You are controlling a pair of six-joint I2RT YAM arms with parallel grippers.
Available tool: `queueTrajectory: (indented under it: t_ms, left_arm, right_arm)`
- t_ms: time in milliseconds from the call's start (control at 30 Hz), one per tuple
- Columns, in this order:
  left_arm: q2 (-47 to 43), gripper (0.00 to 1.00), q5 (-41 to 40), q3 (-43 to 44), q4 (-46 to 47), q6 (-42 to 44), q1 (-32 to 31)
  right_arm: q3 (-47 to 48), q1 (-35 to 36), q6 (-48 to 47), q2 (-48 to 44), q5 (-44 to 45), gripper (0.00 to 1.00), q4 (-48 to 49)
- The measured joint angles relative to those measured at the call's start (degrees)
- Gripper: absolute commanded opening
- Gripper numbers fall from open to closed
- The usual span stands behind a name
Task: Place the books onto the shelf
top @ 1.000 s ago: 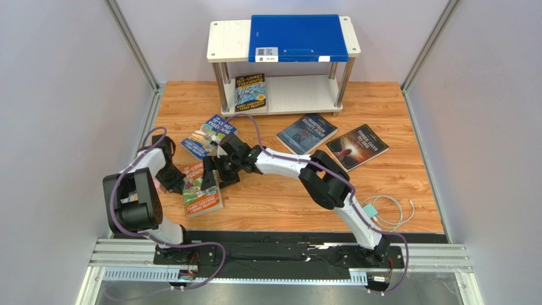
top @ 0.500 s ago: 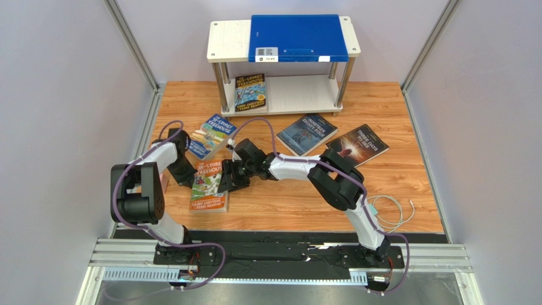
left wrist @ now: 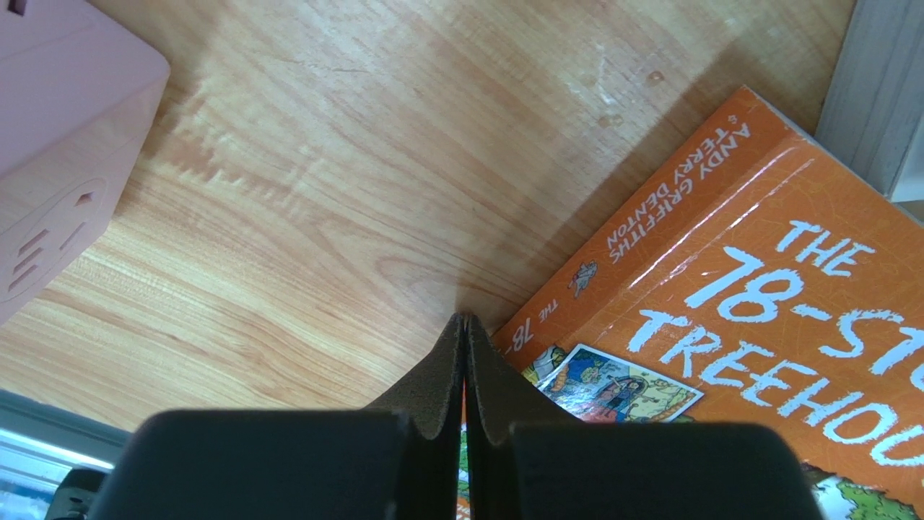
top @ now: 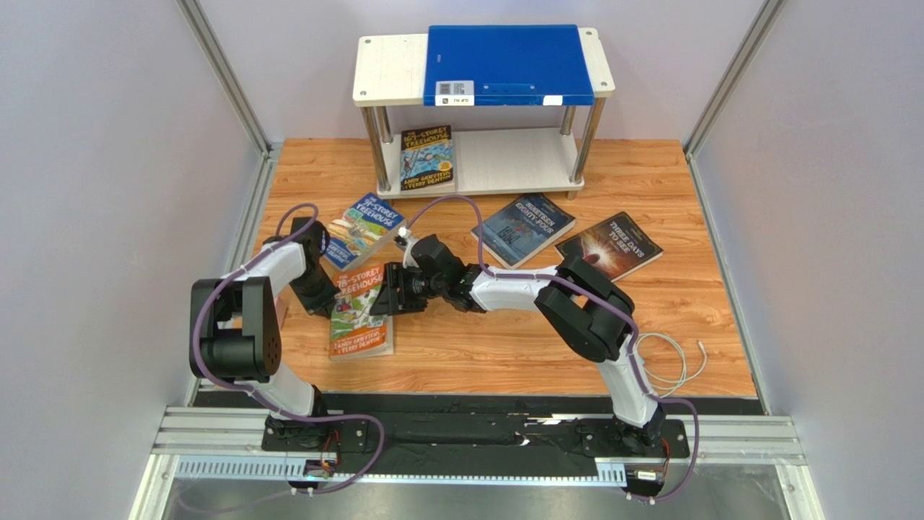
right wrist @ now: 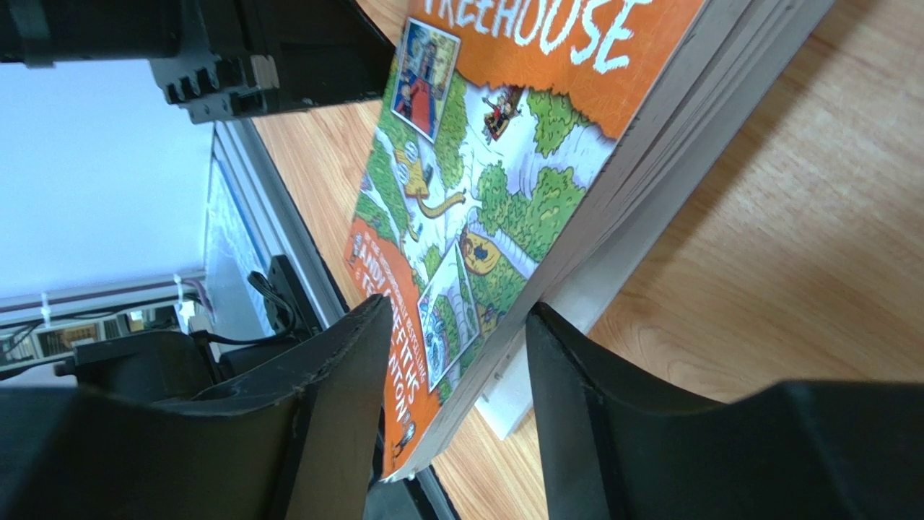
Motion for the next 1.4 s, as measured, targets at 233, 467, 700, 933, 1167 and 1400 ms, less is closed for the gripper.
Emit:
queueTrajectory:
  t_ms: [233,467,700,933,1167,1400]
  left_arm:
    - [1.3,0.0,-0.3,1.3,-0.3,2.1,-1.7]
    - [1.8,0.18,-0.5,1.9,-0.3,4.0,-2.3]
    - [-9.7,1.0,-0.2,1.2,-1.5,6.0,-3.0]
    - [-30.5,1.0,11.0,1.1,3.9,8.5,-5.4]
    - [-36.6,1.0,23.9,-2.6,11.9,9.3,-5.2]
    - [-41.2,1.0,34.8,-9.2,24.3,5.4,-5.1]
  right_arm:
    - [-0.1,-0.4,2.3,0.3,-0.8,0.26,4.9]
    - [1.0,-1.1,2.6,0.8,-1.7,0.0,3.7]
    - [0.5,-2.1,0.8,-0.2,-1.2,0.0,1.1]
    - [-6.8,-4.3,-2.4,-9.0,-4.4,0.0,0.9]
    - [-10.2,-10.1,-3.2,-21.6,-9.1,0.0,2.4]
    - [-10.8,-12.9,-3.2,-29.0,-10.4,0.0,3.7]
